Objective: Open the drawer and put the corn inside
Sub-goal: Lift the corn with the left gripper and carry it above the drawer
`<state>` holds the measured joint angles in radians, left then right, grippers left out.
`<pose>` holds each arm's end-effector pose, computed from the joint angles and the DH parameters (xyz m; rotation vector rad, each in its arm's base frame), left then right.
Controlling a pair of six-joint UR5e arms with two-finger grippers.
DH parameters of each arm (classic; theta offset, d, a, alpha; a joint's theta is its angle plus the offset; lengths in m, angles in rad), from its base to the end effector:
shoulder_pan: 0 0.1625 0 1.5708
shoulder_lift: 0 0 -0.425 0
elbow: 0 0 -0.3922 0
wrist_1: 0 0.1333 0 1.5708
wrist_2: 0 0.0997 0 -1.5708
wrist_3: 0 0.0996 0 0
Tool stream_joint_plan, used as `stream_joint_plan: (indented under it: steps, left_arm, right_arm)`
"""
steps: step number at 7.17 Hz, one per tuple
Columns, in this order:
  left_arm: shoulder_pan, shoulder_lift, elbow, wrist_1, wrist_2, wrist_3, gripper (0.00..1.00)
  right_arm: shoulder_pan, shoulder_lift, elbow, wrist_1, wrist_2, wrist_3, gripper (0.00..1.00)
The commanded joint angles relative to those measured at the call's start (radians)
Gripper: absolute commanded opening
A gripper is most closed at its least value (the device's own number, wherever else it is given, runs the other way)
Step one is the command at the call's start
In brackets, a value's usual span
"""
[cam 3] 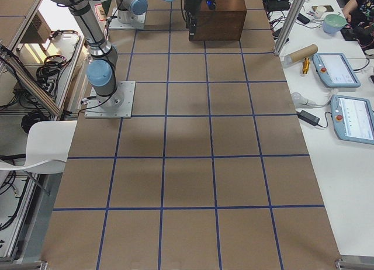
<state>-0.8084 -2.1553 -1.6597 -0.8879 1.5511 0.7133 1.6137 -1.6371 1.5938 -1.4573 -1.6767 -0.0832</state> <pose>0.3454 -0.5575 0.1737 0.0768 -3.1323 0.0317 0.1422 -0.4505 0.4978 0.1969 -3.0288 -0.1098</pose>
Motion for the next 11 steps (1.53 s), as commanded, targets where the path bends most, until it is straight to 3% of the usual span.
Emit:
stream_joint_plan:
  steps: [1, 3, 5, 8, 11]
  left_arm:
    - [0.0, 0.0, 0.001, 0.001, 0.0, 0.002, 0.0]
    - [-0.008, 0.03, 0.021, -0.017, 0.001, 0.002, 0.0]
    - [-0.028, 0.116, 0.108, -0.252, 0.0, -0.012, 0.0]
    - [-0.165, 0.198, 0.303, -0.616, -0.006, -0.124, 0.0]
    - [-0.338, 0.255, 0.291, -0.642, -0.064, -0.355, 0.0]
  right_arm:
    - [0.0, -0.001, 0.0, 0.0, 0.0, 0.0, 1.0]
    - [0.0, 0.0, 0.0, 0.0, 0.0, 0.0, 1.0]
    - [0.0, -0.001, 0.0, 0.0, 0.002, 0.0, 1.0]
    - [0.0, 0.0, 0.0, 0.0, 0.002, -0.001, 1.0]
    - [0.0, -0.001, 0.0, 0.0, 0.002, -0.001, 1.0]
